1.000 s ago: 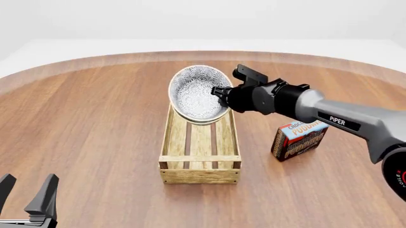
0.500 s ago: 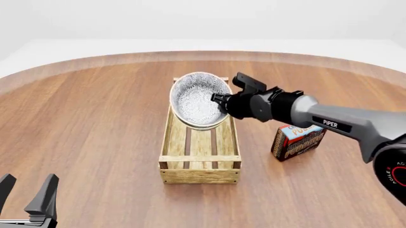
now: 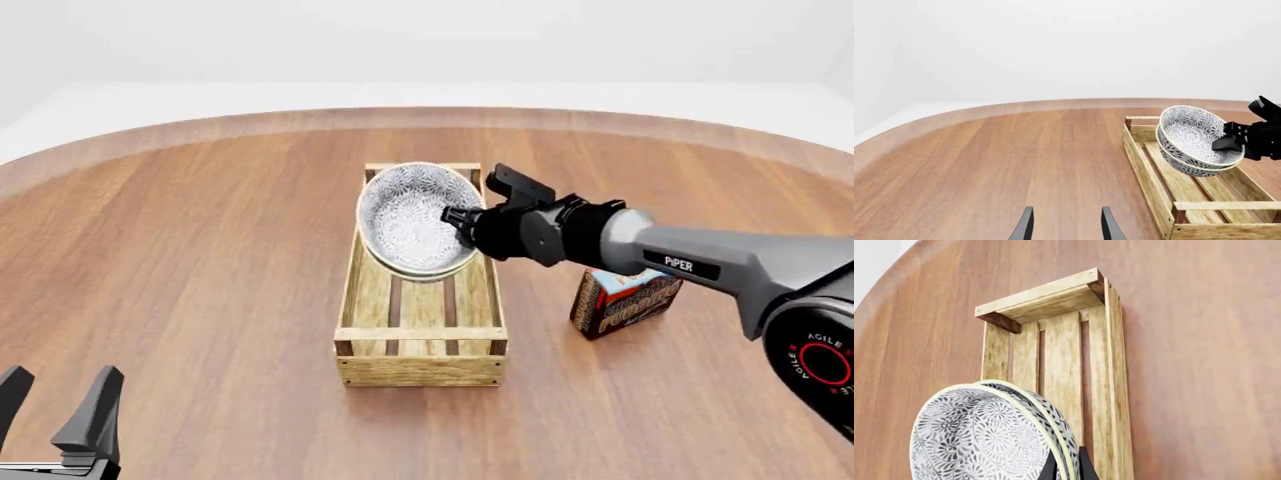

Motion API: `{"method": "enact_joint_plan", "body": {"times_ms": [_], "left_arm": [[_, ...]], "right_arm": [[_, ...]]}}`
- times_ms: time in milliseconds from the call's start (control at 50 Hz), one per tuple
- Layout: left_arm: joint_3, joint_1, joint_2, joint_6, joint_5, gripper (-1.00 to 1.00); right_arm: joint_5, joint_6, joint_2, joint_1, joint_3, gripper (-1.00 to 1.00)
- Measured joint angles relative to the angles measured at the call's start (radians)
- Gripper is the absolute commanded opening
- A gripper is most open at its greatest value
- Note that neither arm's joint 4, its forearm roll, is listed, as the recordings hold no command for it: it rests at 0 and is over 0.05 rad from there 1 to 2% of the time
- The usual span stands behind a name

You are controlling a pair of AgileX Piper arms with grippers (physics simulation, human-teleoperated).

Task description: Stack the left bowl on the right bowl and place them in the tray.

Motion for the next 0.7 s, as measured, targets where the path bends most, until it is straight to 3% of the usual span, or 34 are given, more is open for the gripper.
{"method": "enact_joint_plan", "body": {"times_ms": [700], "left_arm": [[0.000, 0.000, 0.000, 0.000, 0.000, 1.00]], "right_arm": [[-0.030, 0.024, 0.039, -0.007, 0.010, -1.00]]}}
